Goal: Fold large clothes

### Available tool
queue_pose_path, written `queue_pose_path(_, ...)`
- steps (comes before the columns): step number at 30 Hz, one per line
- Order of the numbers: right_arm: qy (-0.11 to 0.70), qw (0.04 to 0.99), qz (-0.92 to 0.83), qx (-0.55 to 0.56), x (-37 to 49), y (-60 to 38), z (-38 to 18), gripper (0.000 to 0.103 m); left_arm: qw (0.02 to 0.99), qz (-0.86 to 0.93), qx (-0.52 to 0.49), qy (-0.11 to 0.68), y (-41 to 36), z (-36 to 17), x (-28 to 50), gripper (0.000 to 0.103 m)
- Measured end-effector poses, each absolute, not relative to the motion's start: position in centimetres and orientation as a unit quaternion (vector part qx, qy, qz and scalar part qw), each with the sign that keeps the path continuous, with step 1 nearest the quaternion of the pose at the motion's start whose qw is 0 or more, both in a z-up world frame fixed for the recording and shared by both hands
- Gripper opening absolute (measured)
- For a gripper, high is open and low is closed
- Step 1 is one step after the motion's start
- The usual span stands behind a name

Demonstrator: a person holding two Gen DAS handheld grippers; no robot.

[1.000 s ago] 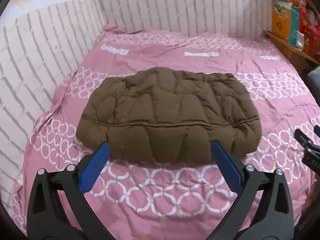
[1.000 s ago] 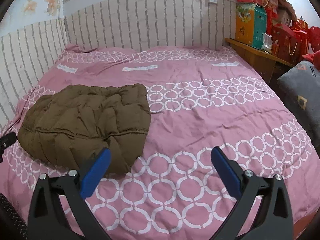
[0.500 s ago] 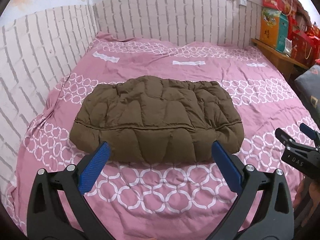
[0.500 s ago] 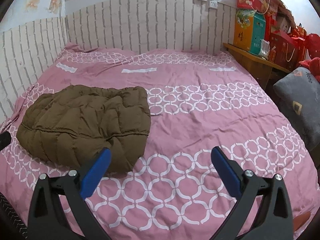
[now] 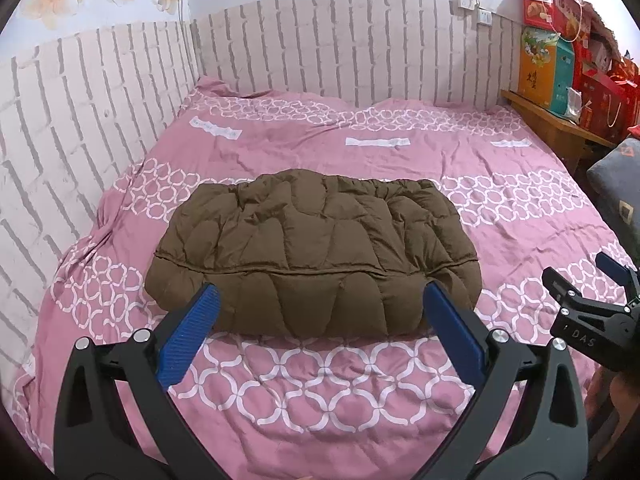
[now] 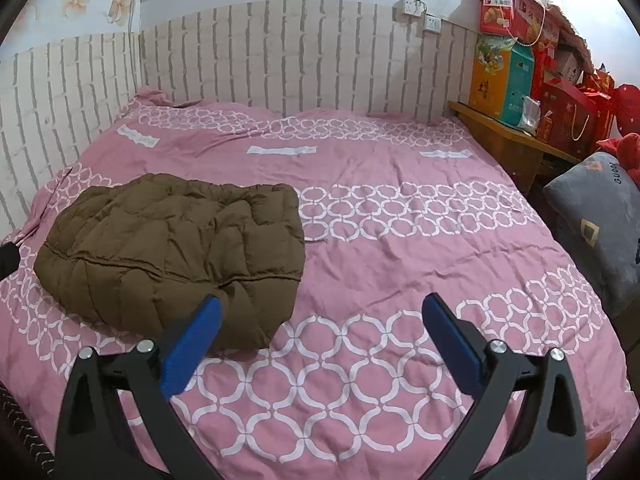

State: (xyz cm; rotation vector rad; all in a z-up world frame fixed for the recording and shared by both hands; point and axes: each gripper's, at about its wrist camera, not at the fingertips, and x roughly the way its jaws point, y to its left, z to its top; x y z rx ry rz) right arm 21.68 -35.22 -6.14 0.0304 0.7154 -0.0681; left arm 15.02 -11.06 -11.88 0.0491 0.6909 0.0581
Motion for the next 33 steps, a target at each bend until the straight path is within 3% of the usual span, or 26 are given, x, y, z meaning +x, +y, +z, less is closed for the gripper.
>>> queue_pose_path(33, 0.338, 0.94, -0.032, 0.014, 21.28, -34.91, -5.52, 0.1, 0.943, 0.026, 0.024, 0.332, -10.47, -11.12, 15.0, 0.1)
